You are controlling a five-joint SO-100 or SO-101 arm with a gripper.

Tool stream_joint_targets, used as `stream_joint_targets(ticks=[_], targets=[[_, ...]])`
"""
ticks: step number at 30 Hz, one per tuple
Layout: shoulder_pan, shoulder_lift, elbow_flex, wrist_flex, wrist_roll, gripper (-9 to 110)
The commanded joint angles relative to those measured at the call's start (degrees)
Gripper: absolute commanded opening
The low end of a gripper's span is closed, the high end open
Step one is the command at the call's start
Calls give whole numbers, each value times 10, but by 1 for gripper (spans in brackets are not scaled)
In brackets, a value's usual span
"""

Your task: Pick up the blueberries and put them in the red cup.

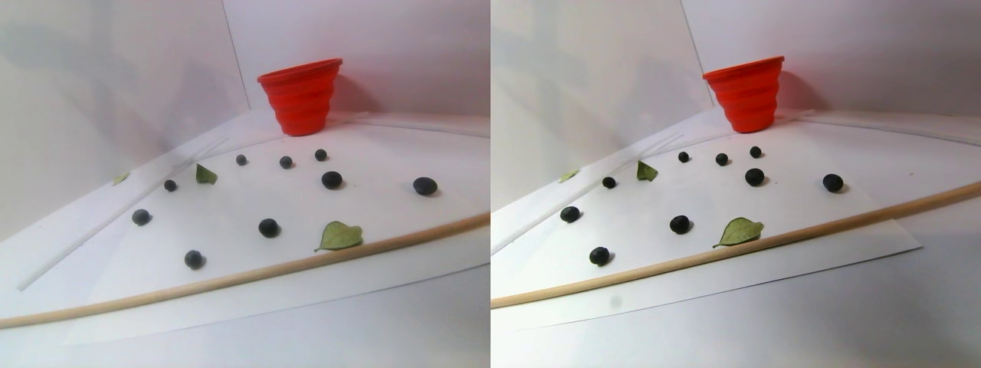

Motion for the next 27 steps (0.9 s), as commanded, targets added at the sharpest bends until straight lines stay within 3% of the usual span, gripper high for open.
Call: stream_joint_targets(ticks=[1,27], targets=[[-2,-25,-10,-31,-31,16],[50,-169,20,-147,-172,18]])
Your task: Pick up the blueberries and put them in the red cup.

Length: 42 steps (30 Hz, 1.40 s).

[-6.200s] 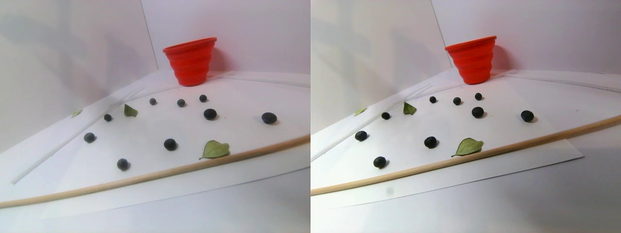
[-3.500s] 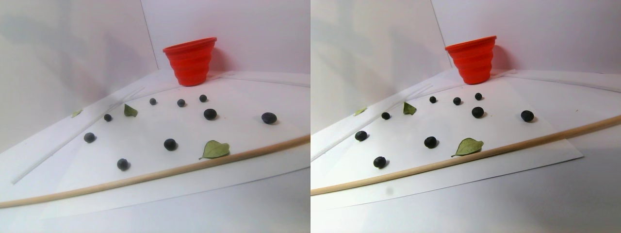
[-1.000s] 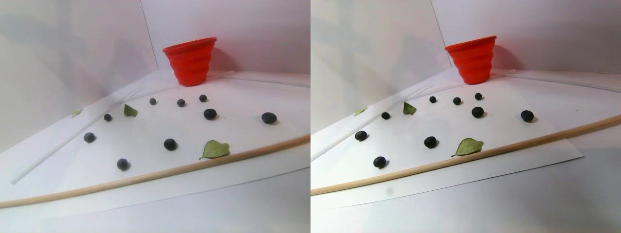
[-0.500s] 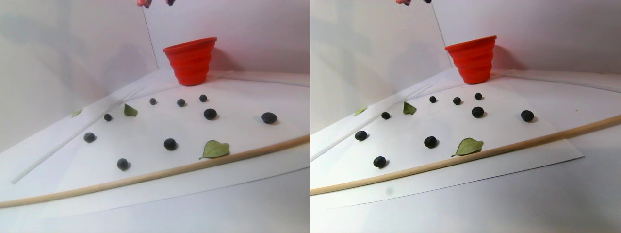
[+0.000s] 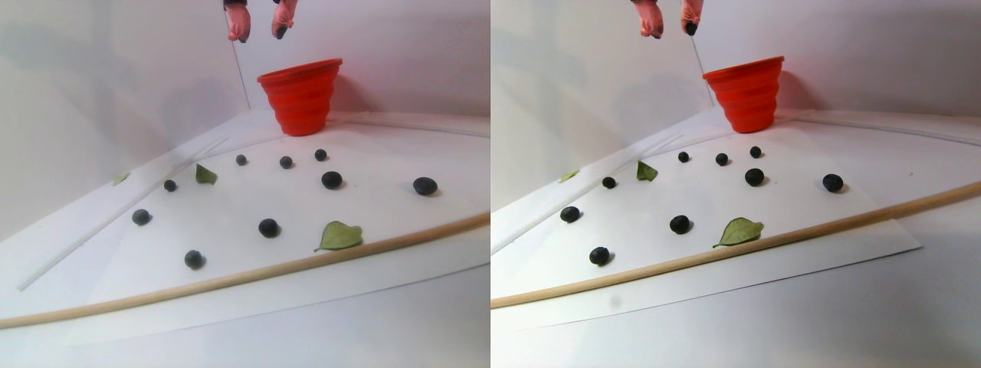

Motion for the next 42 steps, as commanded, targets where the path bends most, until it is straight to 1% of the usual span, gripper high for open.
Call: stream_joint_targets(ticks=[1,26,34,42], targets=[[5,1,-5,-21,-16,18],[44,-105,29,-146,-75,19],[38,-128,42,-171,-81,19],[37,-169,56,-221,-91,19]])
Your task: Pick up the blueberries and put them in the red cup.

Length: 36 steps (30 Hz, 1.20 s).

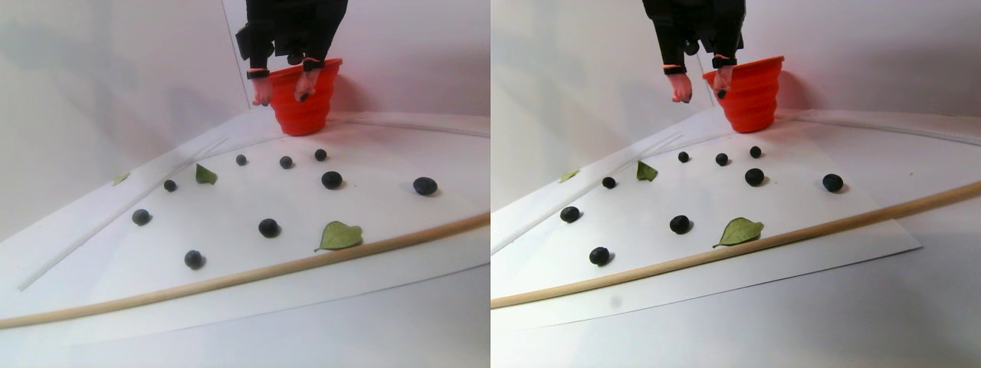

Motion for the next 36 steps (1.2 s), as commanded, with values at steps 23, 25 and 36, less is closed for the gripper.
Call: stream_joint_targets(ticks=[23,25,36], targets=[[-8,-91,12,-129,-9,19],[-9,-92,16,-138,-11,19],[-5,-141,19,-200,-20,19]])
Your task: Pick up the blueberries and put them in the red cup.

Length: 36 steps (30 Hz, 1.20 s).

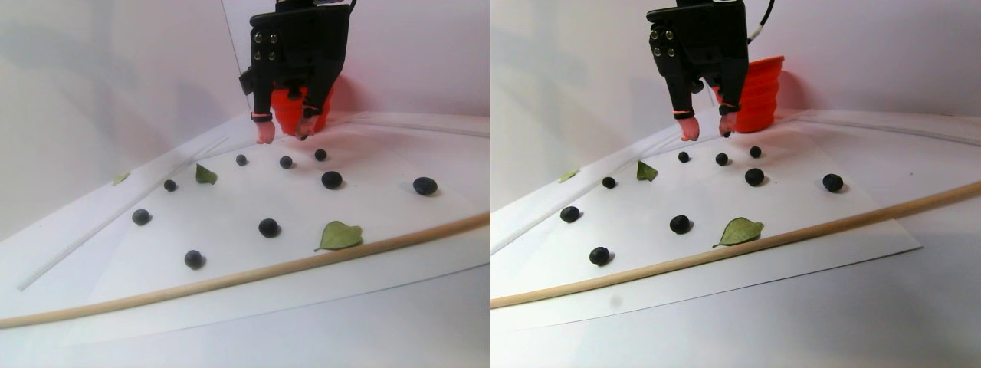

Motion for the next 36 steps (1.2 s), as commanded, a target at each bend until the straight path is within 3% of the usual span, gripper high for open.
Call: stream_joint_targets(ticks=[1,36], targets=[[-5,-2,-4,-21,-5,19],[-11,-130,-56,-178,-18,19]])
